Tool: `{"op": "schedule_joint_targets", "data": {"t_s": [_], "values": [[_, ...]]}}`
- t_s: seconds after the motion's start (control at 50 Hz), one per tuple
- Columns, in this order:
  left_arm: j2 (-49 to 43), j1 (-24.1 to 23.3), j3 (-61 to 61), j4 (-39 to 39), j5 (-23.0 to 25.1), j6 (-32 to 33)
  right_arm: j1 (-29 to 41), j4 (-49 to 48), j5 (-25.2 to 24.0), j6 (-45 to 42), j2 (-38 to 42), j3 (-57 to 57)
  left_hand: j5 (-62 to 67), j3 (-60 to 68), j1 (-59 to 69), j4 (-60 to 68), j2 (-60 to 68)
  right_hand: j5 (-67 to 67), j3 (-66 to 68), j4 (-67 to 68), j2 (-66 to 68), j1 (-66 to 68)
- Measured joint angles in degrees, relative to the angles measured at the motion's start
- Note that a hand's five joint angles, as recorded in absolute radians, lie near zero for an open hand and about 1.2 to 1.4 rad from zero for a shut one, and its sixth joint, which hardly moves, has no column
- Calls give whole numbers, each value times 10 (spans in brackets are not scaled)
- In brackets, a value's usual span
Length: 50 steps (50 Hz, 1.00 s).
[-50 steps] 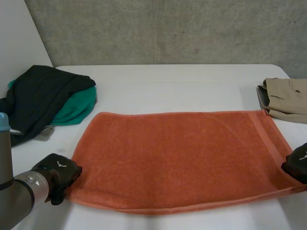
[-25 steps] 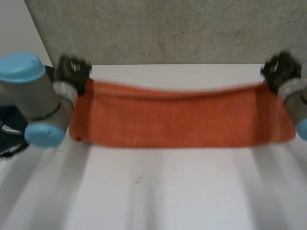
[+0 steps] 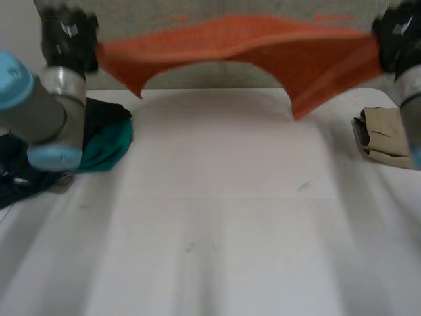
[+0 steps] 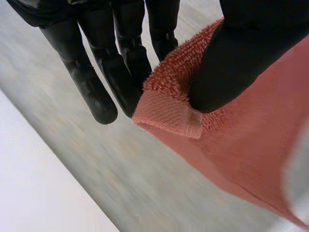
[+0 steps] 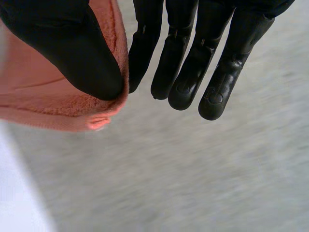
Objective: Fold the laundry.
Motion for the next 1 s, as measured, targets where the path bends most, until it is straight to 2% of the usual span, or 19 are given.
{"op": "schedule_joint_targets", "data": {"t_s": [0.16, 0.22, 0.32, 0.34, 0.36, 0.5, 0.58, 0.62, 0.7, 0.8, 0.86, 0.88, 0.92, 0.94, 1.0], "values": [[18, -5, -191, -11, 15, -1, -10, 46, -45, -6, -1, 157, 0, 0, 0, 0, 0, 0, 0, 0, 0, 0], [47, -8, -268, -36, 17, 3, -35, 111, -75, -11, -15, 218, 0, 0, 0, 0, 0, 0, 0, 0, 0, 0], [99, -11, -332, -91, 18, 6, -74, 206, -102, -23, -52, 251, 0, 0, 0, 0, 0, 0, 0, 0, 0, 0], [129, -10, -355, -129, 18, 8, -96, 259, -113, -36, -74, 261, 0, 0, 0, 0, 0, 0, 0, 0, 0, 0], [135, -10, -360, -138, 18, 9, -100, 270, -115, -39, -79, 262, 0, 0, 0, 0, 0, 0, 0, 0, 0, 0], [229, 3, -416, -351, 17, 68, -178, 485, -128, -157, -168, 295, 0, 0, -1, 0, 0, 0, 0, 0, 0, 0], [251, 9, -432, -437, 17, 101, -212, 562, -129, -229, -206, 320, 0, 0, 0, 0, 0, 0, 0, 0, 0, 0], [254, 11, -433, -453, 17, 109, -217, 572, -130, -242, -212, 326, 0, 0, 0, 0, 0, 0, 0, 0, 0, 0], [250, 12, -426, -439, 17, 115, -226, 575, -130, -269, -222, 345, 0, 0, 0, 0, 0, 0, 0, 0, 0, 0], [227, 9, -399, -377, 16, 114, -214, 527, -128, -257, -213, 343, 0, 0, 0, 0, 0, 0, 0, 0, 0, 0], [227, 9, -399, -377, 16, 114, -214, 527, -128, -257, -213, 343, 0, 0, 0, 0, 0, 0, 0, 0, 0, 0], [188, 5, -363, -310, 15, 113, -174, 436, -121, -214, -179, 319, 0, 0, 0, 0, 0, 0, 0, 0, 0, 0], [174, 4, -351, -293, 14, 112, -164, 416, -118, -204, -168, 310, 0, 0, 0, 0, 0, 0, 0, 0, 0, 0], [141, 1, -320, -261, 13, 112, -135, 369, -103, -177, -130, 278, 0, 0, 0, 0, 0, 0, 0, 0, 0, 0], [95, -4, -267, -222, 13, 112, -99, 322, -76, -153, -84, 219, 0, 0, 0, 0, 0, 0, 0, 0, 0, 0]]}}
